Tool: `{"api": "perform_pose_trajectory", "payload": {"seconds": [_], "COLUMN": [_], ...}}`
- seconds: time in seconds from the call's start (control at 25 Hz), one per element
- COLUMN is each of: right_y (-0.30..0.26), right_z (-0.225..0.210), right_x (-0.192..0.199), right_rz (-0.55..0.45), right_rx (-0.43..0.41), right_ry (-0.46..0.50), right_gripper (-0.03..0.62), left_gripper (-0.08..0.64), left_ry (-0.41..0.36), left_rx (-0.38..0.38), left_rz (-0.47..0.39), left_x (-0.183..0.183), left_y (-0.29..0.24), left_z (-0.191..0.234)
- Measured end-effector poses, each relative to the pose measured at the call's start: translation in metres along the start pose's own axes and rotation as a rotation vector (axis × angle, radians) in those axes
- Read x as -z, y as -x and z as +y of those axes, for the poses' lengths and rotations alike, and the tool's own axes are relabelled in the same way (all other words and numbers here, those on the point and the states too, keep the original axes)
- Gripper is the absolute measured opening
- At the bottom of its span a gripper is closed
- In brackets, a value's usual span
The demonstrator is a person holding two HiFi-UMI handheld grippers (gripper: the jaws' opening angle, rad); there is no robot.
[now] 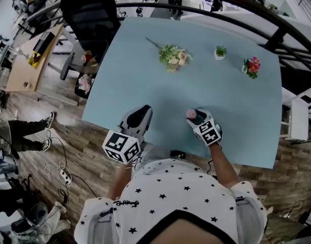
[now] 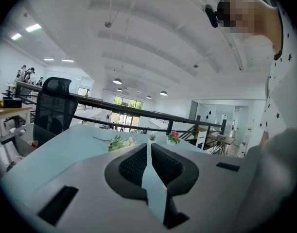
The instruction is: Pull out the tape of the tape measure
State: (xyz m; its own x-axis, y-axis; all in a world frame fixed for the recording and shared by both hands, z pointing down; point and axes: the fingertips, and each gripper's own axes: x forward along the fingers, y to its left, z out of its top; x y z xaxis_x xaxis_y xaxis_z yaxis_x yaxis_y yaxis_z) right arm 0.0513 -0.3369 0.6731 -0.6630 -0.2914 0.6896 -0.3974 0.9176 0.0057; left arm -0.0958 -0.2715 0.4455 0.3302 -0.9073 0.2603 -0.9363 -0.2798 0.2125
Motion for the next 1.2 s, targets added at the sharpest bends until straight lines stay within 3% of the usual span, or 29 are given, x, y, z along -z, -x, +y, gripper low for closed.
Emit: {"api": "perform_pose_trajectory", "payload": {"seconds": [0.4, 0.68, 1.2], "right_y": [0.009, 0.052, 0.164], "right_z": [0.005, 0.003, 0.006], "right_x": [-0.009, -0.045, -0.104], "right_rz": [-0.026, -0.162, -0.436], "right_rx": [0.026, 0.099, 0.274], "right_ry": [0.001, 0.003, 0.049], "right_gripper": [0.21, 0.209, 0.21], "left_gripper": [0.034, 0.034, 0.035], "left_ry": [-0.003, -0.002, -0.053], "left_rx": [0.017, 0.08, 0.287], "left_rz": [-0.001, 0.011, 0.044], "left_x": [0.001, 0.006, -0.003], "left_y": [0.009, 0.001, -0.028], "left_z": [-0.001, -0.018, -0.077]}}
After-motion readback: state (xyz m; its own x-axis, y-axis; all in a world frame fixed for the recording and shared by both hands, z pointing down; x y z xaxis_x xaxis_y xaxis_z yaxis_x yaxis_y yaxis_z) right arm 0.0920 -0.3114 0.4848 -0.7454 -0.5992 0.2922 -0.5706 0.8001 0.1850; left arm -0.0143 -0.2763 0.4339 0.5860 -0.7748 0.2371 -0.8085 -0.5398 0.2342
